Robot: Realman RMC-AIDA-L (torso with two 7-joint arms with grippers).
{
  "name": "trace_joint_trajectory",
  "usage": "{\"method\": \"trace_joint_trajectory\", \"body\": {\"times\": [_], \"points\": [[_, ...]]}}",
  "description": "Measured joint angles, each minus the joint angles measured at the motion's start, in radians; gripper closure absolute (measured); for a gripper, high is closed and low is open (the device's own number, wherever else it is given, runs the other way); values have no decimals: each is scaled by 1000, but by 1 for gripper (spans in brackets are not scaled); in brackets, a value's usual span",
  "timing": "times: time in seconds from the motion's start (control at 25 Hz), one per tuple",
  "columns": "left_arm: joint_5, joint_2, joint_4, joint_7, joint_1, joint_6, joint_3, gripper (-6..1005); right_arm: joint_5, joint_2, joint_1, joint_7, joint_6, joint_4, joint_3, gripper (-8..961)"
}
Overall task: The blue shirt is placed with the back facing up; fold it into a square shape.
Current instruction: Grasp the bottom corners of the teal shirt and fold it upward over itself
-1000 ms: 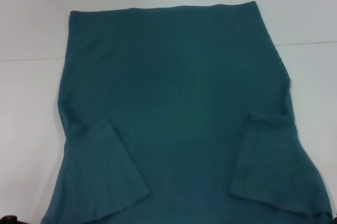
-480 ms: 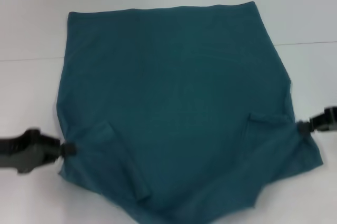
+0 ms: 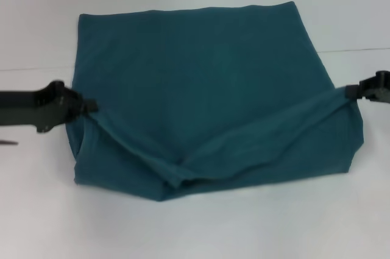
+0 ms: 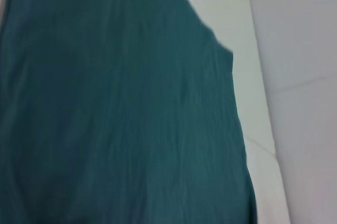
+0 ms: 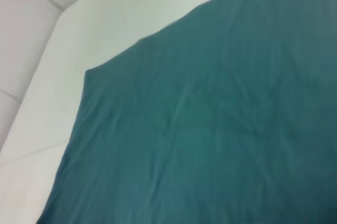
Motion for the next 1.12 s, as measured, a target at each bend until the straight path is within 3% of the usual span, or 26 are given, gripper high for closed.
{"method": "trace_joint_trajectory", "body": {"times": [0.32, 0.48, 0.72, 0.96, 1.12], "points": [[-2, -13, -60, 7, -57, -221, 92, 952, -7, 55, 32, -10, 272, 11, -121, 907], [0, -24, -76, -2, -59, -317, 140, 951, -7, 70, 56, -9, 369, 28, -192, 907], [-7, -19, -21, -42, -50, -326, 137, 950, 2, 78, 92, 6, 421, 19, -200, 907], [-2, 8, -13, -40, -84, -333, 147, 949, 9, 77, 128, 18, 490, 25, -199, 907], [0, 6, -45, 4, -111, -391, 211, 948, 11, 86, 144, 18, 566, 70, -207, 906]]}}
